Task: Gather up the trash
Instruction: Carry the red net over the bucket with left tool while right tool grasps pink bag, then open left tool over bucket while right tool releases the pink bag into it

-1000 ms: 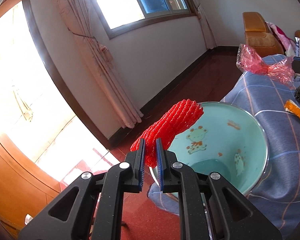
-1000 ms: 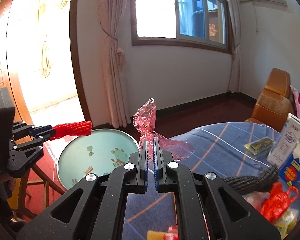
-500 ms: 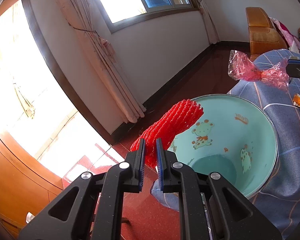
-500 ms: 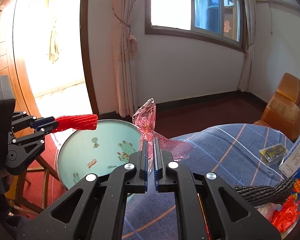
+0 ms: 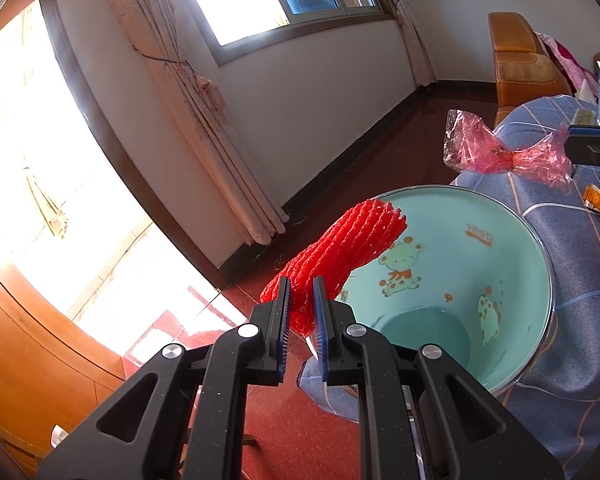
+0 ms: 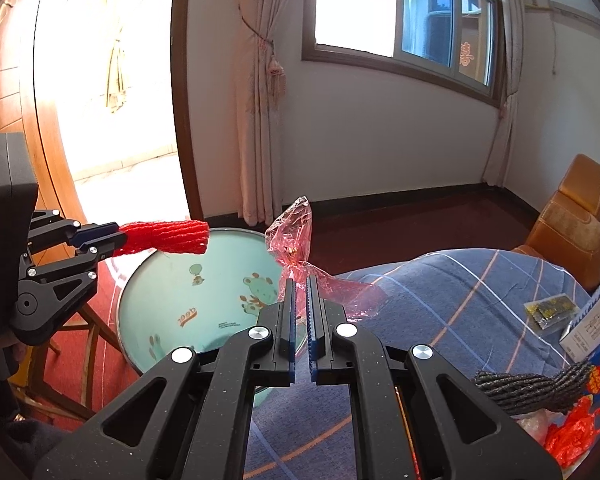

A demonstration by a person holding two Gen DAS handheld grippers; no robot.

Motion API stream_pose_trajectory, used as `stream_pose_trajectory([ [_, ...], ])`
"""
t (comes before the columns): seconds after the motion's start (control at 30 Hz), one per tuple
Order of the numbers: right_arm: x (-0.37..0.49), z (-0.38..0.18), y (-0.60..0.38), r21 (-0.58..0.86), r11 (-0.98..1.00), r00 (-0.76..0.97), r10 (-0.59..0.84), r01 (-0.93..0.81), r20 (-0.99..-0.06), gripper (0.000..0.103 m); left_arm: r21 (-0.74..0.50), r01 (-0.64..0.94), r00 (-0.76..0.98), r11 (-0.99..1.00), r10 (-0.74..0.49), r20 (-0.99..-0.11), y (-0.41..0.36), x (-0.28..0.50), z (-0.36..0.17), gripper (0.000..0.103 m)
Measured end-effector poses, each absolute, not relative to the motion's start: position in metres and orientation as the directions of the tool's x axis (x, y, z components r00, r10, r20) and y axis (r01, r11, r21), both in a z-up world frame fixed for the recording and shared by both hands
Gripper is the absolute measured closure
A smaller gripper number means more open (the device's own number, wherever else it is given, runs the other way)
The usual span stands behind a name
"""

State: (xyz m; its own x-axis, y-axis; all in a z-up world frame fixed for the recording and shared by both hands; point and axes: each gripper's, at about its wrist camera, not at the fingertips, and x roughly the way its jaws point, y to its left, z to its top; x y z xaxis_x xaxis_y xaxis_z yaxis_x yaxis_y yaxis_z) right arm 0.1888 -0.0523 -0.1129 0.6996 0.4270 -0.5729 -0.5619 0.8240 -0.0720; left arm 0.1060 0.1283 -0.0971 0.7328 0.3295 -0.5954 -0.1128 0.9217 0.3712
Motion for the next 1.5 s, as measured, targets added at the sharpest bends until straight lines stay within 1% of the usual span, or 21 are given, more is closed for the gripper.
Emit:
stream_pose_trajectory([
  [0.13,0.188,-0.113,-0.049,-0.076,0.815,0.692,0.433,-0.574,-0.578,0.097,0.368,-0.11,0.734,0.923,0.325,-0.596,0.128,0.105,-0.095,0.091],
  [0.23,0.188,-0.112,-0.046,-0.066,0.804,0.677,0.45,-0.591,-0.583,0.095,0.363,-0.102,0.738,0.926,0.315,-0.597,0.127,0.104,-0.095,0.088],
  [0.27,0.186,-0.112,-0.046,-0.075,0.806,0.686,0.447,-0.587,-0.574,0.085,0.361,-0.097,0.74,0.927,0.31,-0.598,0.125,0.104,-0.095,0.08],
  [0.3,0.186,-0.111,-0.046,-0.064,0.806,0.683,0.453,-0.588,-0.573,0.073,0.36,-0.092,0.742,0.929,0.305,-0.597,0.123,0.104,-0.095,0.075],
  [0.37,0.185,-0.109,-0.05,-0.053,0.812,0.686,0.453,-0.581,-0.569,0.067,0.355,-0.081,0.747,0.931,0.293,-0.596,0.121,0.103,-0.095,0.055],
  [0.4,0.184,-0.109,-0.05,-0.058,0.819,0.694,0.444,-0.571,-0.566,0.064,0.358,-0.08,0.749,0.93,0.293,-0.594,0.119,0.103,-0.095,0.049],
  [0.43,0.182,-0.107,-0.055,-0.055,0.83,0.704,0.434,-0.555,-0.562,0.063,0.358,-0.076,0.753,0.931,0.289,-0.591,0.117,0.102,-0.095,0.046],
  [0.5,0.176,-0.102,-0.067,-0.042,0.845,0.719,0.425,-0.533,-0.55,0.06,0.351,-0.065,0.756,0.934,0.276,-0.594,0.115,0.102,-0.095,0.046],
  [0.53,0.169,-0.098,-0.077,-0.046,0.86,0.737,0.408,-0.509,-0.539,0.059,0.344,-0.059,0.758,0.937,0.266,-0.596,0.113,0.101,-0.095,0.044],
  [0.57,0.163,-0.095,-0.086,-0.045,0.87,0.75,0.396,-0.491,-0.53,0.055,0.342,-0.059,0.759,0.938,0.264,-0.594,0.112,0.101,-0.095,0.039],
  [0.6,0.157,-0.093,-0.095,-0.042,0.881,0.763,0.382,-0.47,-0.522,0.053,0.34,-0.06,0.762,0.938,0.263,-0.592,0.11,0.101,-0.095,0.037],
  [0.67,0.138,-0.086,-0.124,-0.034,0.914,0.799,0.335,-0.405,-0.5,0.052,0.327,-0.045,0.763,0.944,0.244,-0.599,0.104,0.1,-0.096,0.036],
  [0.77,0.106,-0.081,-0.176,-0.002,0.962,0.85,0.24,-0.272,-0.469,0.047,0.307,-0.001,0.769,0.952,0.197,-0.608,0.087,0.095,-0.098,0.036],
  [0.8,0.094,-0.083,-0.198,-0.005,0.982,0.866,0.166,-0.191,-0.471,0.046,0.298,0.019,0.774,0.954,0.175,-0.609,0.079,0.092,-0.098,0.036],
  [0.9,0.068,-0.097,-0.247,0.024,0.999,0.87,0.036,-0.028,-0.492,0.046,0.283,0.085,0.782,0.955,0.112,-0.613,0.054,0.083,-0.099,0.036],
  [0.97,0.055,-0.109,-0.271,0.042,0.998,0.858,-0.023,0.052,-0.513,0.046,0.287,0.127,0.79,0.949,0.078,-0.608,0.036,0.075,-0.101,0.031],
  [1.03,0.042,-0.122,-0.29,0.072,0.991,0.846,-0.054,0.109,-0.53,0.046,0.273,0.162,0.79,0.948,0.041,-0.611,0.023,0.067,-0.101,0.03],
  [1.2,0.008,-0.144,-0.315,0.048,0.981,0.82,-0.13,0.188,-0.558,0.046,0.248,0.241,0.789,0.938,-0.04,-0.614,-0.01,0.051,-0.101,0.028],
  [1.27,-0.005,-0.148,-0.321,0.037,0.978,0.814,-0.149,0.204,-0.561,0.046,0.241,0.274,0.786,0.931,-0.072,-0.614,-0.025,0.044,-0.101,0.023],
  [1.4,-0.024,-0.154,-0.334,0.051,0.968,0.817,-0.179,0.246,-0.547,0.04,0.231,0.344,0.777,0.91,-0.138,-0.615,-0.054,0.033,-0.099,0.017],
  [1.5,-0.031,-0.162,-0.337,0.074,0.961,0.819,-0.186,0.267,-0.543,0.038,0.249,0.39,0.776,0.887,-0.171,-0.607,-0.075,0.022,-0.1,0.015],
])
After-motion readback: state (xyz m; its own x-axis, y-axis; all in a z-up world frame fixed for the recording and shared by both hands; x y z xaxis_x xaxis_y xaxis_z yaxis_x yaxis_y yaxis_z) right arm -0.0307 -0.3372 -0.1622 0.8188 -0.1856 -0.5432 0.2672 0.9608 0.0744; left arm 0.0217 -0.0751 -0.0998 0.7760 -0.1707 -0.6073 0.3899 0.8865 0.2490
